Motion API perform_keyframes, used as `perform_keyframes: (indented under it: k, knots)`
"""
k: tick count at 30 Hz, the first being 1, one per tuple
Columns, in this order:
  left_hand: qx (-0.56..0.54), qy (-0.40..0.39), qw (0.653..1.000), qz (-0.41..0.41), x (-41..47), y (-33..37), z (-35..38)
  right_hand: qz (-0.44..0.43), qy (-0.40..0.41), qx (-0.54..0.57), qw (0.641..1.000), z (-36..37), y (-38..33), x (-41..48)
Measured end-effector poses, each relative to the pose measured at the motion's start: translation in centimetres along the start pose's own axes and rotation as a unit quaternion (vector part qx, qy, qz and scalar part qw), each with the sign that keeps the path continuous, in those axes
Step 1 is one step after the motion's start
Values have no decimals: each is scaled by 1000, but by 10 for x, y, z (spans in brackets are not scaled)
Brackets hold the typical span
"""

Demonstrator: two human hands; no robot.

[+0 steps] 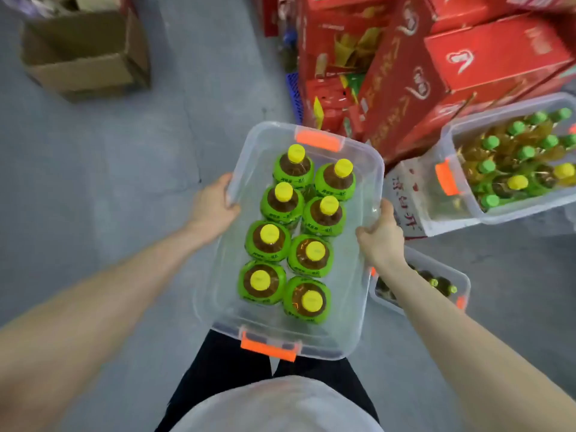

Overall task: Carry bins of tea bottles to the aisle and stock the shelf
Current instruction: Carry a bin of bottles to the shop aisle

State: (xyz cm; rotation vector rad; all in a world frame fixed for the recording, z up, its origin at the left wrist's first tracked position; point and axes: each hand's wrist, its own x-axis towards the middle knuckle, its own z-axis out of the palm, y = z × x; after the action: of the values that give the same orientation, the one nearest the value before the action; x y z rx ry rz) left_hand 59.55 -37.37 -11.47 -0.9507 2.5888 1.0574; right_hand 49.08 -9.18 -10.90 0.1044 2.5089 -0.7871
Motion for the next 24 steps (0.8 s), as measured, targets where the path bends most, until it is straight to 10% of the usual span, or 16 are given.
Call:
perform_keyframes:
  k: [24]
  knots:
    - [-177,286,862,-379,-44,-410,-275,-343,-229,-291,863,419,-489,-43]
